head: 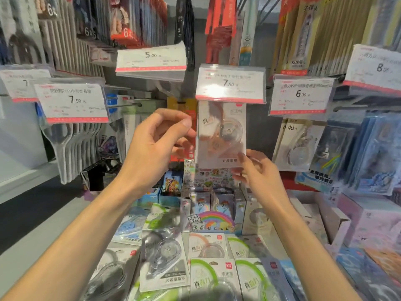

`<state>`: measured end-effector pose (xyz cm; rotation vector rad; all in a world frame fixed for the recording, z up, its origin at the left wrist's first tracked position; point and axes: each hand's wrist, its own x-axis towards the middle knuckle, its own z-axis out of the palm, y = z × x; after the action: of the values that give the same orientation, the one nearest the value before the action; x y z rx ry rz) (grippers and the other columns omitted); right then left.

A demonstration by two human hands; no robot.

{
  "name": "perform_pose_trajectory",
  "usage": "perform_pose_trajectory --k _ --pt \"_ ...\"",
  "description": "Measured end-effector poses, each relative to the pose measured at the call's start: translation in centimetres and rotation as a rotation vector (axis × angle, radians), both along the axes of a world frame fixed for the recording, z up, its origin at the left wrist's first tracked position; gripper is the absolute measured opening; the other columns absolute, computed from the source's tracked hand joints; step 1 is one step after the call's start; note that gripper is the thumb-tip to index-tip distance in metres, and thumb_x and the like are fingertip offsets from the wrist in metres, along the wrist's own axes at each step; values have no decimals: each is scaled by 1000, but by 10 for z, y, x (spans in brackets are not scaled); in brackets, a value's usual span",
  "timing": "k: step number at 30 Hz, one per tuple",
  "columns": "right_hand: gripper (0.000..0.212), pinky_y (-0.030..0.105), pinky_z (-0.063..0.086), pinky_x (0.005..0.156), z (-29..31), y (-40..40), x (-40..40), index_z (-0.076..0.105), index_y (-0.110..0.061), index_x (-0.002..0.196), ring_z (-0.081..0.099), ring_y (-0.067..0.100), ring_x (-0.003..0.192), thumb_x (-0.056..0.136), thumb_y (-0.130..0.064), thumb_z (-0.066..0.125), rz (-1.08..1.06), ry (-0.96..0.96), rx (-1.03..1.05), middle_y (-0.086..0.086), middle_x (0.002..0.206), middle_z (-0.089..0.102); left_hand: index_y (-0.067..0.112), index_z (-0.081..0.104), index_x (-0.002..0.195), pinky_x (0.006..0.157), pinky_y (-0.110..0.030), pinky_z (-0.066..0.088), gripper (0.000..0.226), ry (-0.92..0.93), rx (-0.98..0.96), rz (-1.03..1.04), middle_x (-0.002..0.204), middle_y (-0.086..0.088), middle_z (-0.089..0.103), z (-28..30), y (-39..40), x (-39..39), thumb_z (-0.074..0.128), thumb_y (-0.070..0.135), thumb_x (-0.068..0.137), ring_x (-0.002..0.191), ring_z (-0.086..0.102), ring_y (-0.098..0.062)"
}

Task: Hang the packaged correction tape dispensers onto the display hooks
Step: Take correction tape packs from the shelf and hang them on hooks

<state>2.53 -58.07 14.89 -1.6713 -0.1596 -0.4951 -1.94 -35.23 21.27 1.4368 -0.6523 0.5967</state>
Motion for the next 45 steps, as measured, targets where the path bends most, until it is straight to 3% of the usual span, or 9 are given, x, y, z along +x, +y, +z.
perform_pose_trajectory --k 6,12,20,23,25,29,37,40,45 --pt "18 25 61 68 -55 0 -15 66 -19 117 76 17 75 102 -27 64 26 64 127 4 89 82 11 66 102 56 -24 54 7 129 -28 59 78 1 74 -52 38 9 60 7 100 61 67 -16" --pt "10 21 53 52 -93 33 -13 68 -8 100 61 13 53 103 -15 62 103 178 152 4 64 72 15 67 98 52 -21 51 10 321 29 226 73 2 73 -128 92 31 64 5 97 56 62 -10" --pt "13 17 51 53 -134 83 3 70 -9 92 61 6 52 100 -3 62 222 341 -109 -1 62 71 30 64 90 73 -34 54 29 676 780 392 79 11 72 -205 120 56 67 59 85 76 67 -10" --pt "7 20 49 60 -145 94 6 73 -20 88 58 7 61 90 -24 67 227 358 -279 -3 69 66 20 58 71 67 -34 51 53 728 938 434 64 9 67 -207 114 58 57 72 78 67 63 -11" --pt "29 18 46 58 -150 96 7 73 -22 88 54 4 60 73 -45 63 247 370 -381 -8 70 63 20 45 60 55 -33 40 54 769 1006 375 51 3 46 -207 110 58 56 69 79 51 47 -16" --pt "34 29 45 65 -156 94 6 70 -26 95 54 3 61 73 -51 72 264 440 -426 -15 69 62 23 39 56 51 -28 31 49 842 812 235 51 10 36 -210 107 61 67 51 85 44 35 -9" --pt "56 17 48 70 -146 102 10 53 -21 135 58 11 83 89 -35 80 207 416 -283 0 101 58 18 71 91 46 -20 43 14 834 300 69 60 -4 69 -192 115 68 78 30 90 45 56 -13" --pt "46 8 49 60 -136 107 12 58 -19 130 68 0 74 92 -36 77 302 468 -113 -3 100 75 22 72 91 64 -37 38 8 754 209 56 66 -7 70 -182 119 73 76 29 92 64 50 -26" --pt "29 13 55 65 -130 117 18 69 -14 124 79 10 89 95 -11 73 410 443 147 2 106 83 19 71 98 60 -31 42 13 680 216 54 66 0 66 -181 111 83 70 32 96 65 54 -21"
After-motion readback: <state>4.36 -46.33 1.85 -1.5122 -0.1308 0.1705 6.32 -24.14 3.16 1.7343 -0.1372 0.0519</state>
